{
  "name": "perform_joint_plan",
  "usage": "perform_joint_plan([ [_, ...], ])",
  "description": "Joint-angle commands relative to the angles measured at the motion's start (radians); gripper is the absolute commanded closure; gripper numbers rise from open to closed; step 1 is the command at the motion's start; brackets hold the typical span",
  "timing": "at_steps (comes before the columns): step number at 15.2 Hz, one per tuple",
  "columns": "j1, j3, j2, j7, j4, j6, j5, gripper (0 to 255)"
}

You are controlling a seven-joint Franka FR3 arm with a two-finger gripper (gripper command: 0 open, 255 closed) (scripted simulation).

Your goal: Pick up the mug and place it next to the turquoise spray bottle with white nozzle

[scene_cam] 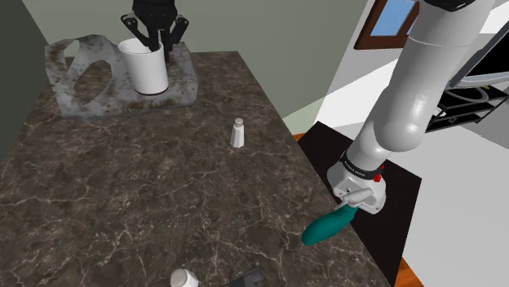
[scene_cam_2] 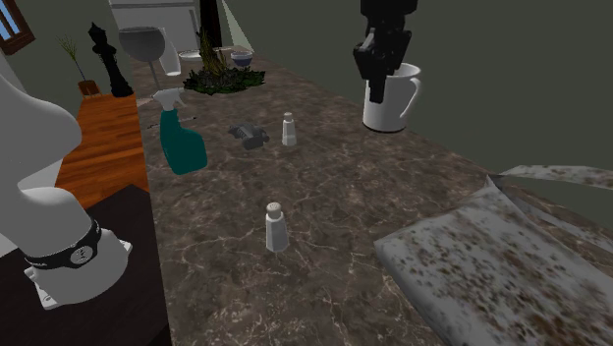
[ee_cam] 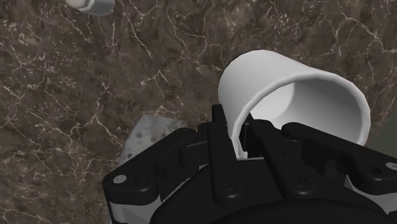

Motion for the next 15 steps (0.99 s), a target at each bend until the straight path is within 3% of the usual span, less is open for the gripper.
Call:
perform_joint_plan([
  [1, 0.002, 0.001, 0.006, 0.001, 0.033, -0.027, -0.003, 255],
  [14, 0.029, 0.007, 0.063, 0.014, 0.282, -0.224, -0.029, 255],
  [15, 0.024, 0.011, 0.021, 0.02, 0.227, -0.208, -0.012, 255],
])
